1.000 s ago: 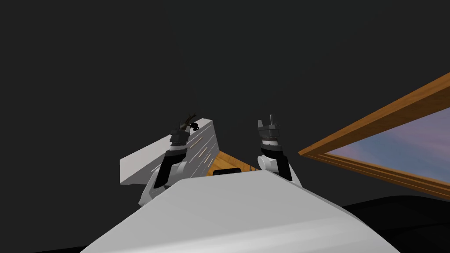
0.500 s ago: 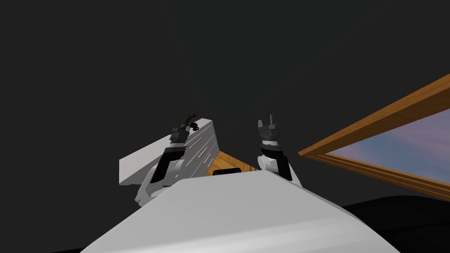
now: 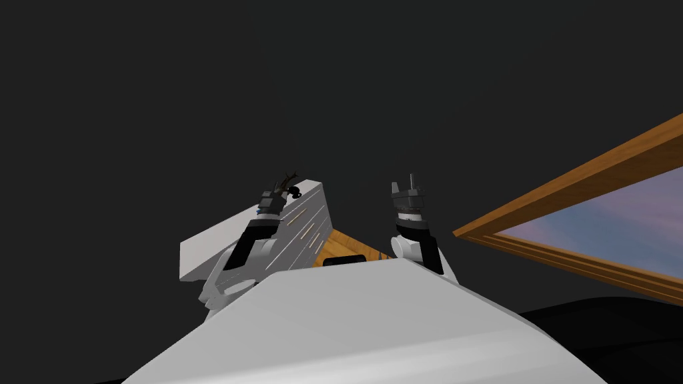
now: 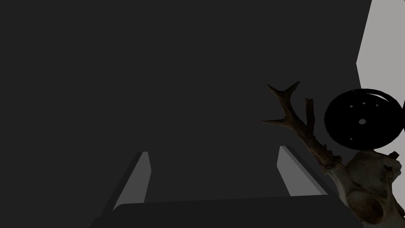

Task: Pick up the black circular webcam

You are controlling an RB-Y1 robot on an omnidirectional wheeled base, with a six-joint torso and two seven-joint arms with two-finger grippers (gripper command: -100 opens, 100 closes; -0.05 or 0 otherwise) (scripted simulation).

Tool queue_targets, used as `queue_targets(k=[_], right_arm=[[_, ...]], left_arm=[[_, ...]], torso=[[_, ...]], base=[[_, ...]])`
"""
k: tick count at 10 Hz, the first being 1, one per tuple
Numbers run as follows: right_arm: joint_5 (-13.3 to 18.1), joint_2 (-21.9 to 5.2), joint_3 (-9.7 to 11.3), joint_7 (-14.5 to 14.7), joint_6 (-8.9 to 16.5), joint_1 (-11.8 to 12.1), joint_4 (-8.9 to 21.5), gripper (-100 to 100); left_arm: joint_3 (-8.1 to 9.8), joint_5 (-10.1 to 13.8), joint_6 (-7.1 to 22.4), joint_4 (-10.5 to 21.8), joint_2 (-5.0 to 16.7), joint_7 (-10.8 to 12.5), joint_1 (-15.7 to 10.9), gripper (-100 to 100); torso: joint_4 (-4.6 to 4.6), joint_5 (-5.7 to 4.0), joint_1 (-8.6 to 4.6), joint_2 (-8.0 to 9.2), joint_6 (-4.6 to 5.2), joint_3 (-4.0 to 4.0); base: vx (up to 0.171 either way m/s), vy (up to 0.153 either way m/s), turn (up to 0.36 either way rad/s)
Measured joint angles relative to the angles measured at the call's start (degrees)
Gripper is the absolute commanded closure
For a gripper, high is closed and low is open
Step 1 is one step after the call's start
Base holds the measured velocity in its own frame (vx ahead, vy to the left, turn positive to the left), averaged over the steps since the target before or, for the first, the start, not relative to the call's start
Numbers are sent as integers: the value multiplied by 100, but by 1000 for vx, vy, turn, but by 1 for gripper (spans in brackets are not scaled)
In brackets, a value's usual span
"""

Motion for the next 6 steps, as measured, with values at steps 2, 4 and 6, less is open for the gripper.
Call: queue_targets(k=[2, 4, 6], right_arm=[[0, 0, 0, 0, 0, 0, 0, 0], [0, 0, 0, 0, 0, 0, 0, 0], [0, 0, 0, 0, 0, 0, 0, 0]], left_arm=[[62, 60, 292, 13, 84, 15, -69, -100], [153, 160, 589, 42, 220, 25, -200, -100], [224, 240, 867, 38, 326, 28, -286, -100]], torso=[[0, 0, 1, 1, -1, 0], [0, 0, -1, 0, 0, 0], [0, 0, 0, 0, 0, 0]], base=[[1, -4, 1], [1, -3, 0], [3, -7, -2]])
